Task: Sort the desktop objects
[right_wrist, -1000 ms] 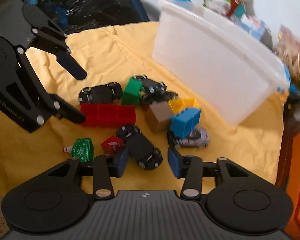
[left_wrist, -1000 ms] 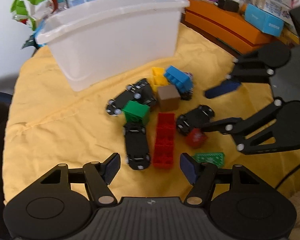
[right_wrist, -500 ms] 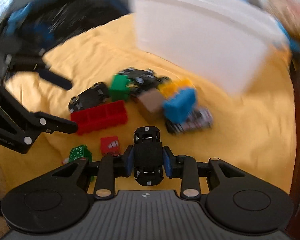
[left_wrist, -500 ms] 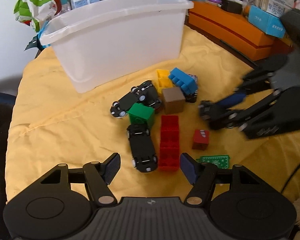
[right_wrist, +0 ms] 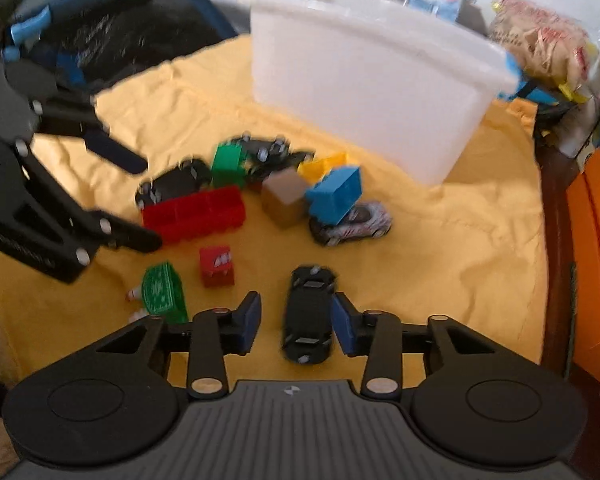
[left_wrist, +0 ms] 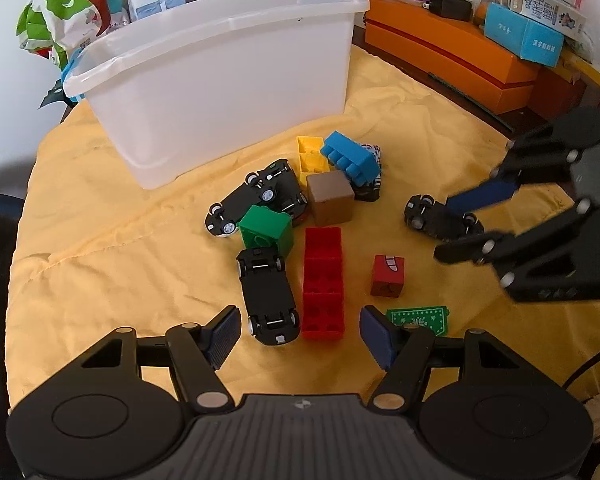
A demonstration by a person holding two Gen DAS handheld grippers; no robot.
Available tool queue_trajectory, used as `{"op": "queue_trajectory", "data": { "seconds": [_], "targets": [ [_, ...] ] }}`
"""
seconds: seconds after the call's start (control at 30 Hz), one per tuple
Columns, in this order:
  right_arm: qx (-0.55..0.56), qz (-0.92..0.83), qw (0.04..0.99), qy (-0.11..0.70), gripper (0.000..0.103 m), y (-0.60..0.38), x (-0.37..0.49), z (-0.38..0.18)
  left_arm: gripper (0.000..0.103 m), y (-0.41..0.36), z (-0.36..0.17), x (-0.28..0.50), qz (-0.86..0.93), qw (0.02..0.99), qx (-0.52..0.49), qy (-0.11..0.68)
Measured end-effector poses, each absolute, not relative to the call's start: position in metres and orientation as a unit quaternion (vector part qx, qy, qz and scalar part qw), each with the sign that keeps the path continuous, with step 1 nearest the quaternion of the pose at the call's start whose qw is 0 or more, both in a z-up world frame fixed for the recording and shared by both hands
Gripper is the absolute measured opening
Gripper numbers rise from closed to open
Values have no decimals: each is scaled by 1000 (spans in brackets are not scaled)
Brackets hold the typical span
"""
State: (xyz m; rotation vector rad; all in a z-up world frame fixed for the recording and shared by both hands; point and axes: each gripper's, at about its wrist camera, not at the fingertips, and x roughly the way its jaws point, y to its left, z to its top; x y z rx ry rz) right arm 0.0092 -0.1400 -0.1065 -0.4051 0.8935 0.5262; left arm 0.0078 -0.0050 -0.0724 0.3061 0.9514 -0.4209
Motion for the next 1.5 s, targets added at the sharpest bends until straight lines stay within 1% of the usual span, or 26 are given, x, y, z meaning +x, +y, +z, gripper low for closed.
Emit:
{"op": "queue_trajectory", "data": {
  "seconds": [0.03,0.07,0.13,0.2,0.23,0.3,0.4,0.53,0.57,0.6,0.63,0.67,0.7,0.77,0.93,1.03,1.07,1.13,1.17,1.2,1.27,1.33,1.37,1.4,1.5],
  "targets": [
    [-204,248,850,419,37,-138,7,-109,69,-5,-72,7,-199,857,146,453],
    [-222,242,851,410,32,-135,5,-111,69,-4,-72,7,-198,857,145,453],
    [-242,219,853,408,27,-132,7,-115,69,-4,-72,6,-197,858,144,453],
    [-223,203,856,420,25,-141,14,-117,69,-3,-72,6,-196,858,142,453],
    [-209,198,857,427,19,-148,16,-117,69,-2,-72,6,-195,858,142,453],
    [-138,200,860,449,19,-166,23,-113,69,-2,-72,6,-193,859,142,452],
    [13,238,847,475,19,-192,31,-104,69,-1,-71,7,-190,861,140,451],
    [123,239,813,517,19,-209,41,-117,69,0,-72,11,-187,861,141,452],
    [127,226,812,523,24,-212,43,-122,69,-1,-72,11,-187,861,142,451],
    [120,215,818,520,26,-213,41,-122,69,-1,-72,11,-187,861,144,451],
    [105,207,827,513,32,-213,38,-119,69,-1,-72,11,-187,861,146,450],
    [78,194,839,502,40,-211,34,-115,70,-1,-72,11,-187,861,146,450],
    [46,180,852,490,41,-209,32,-110,70,0,-72,12,-185,861,147,451],
    [12,168,867,470,42,-205,29,-102,70,2,-72,14,-180,861,147,451],
    [3,161,881,445,42,-208,23,-93,69,12,-66,20,-159,873,145,437],
    [0,165,880,445,42,-205,22,-93,68,7,-60,13,-170,873,190,415],
    [-1,167,880,445,42,-204,22,-93,66,4,-60,9,-181,869,209,410],
    [-2,169,880,444,42,-203,20,-92,59,0,-64,2,-194,857,247,407],
    [-2,170,880,444,42,-202,20,-92,54,-1,-68,0,-198,850,264,410],
    [-3,169,880,444,42,-202,20,-92,52,0,-74,-2,-202,842,283,412],
    [-2,167,881,443,42,-202,19,-92,52,-3,-84,-7,-202,828,334,403],
    [-1,164,881,444,42,-202,18,-92,49,-8,-92,-11,-213,813,385,381],
    [0,163,881,444,42,-202,18,-92,45,-11,-95,-12,-220,806,405,371],
    [1,163,881,444,42,-201,18,-92,43,-15,-98,-11,-226,800,422,362],
    [-1,164,880,445,42,-198,18,-92,41,-25,-104,-8,-236,785,467,330]
  ]
}}
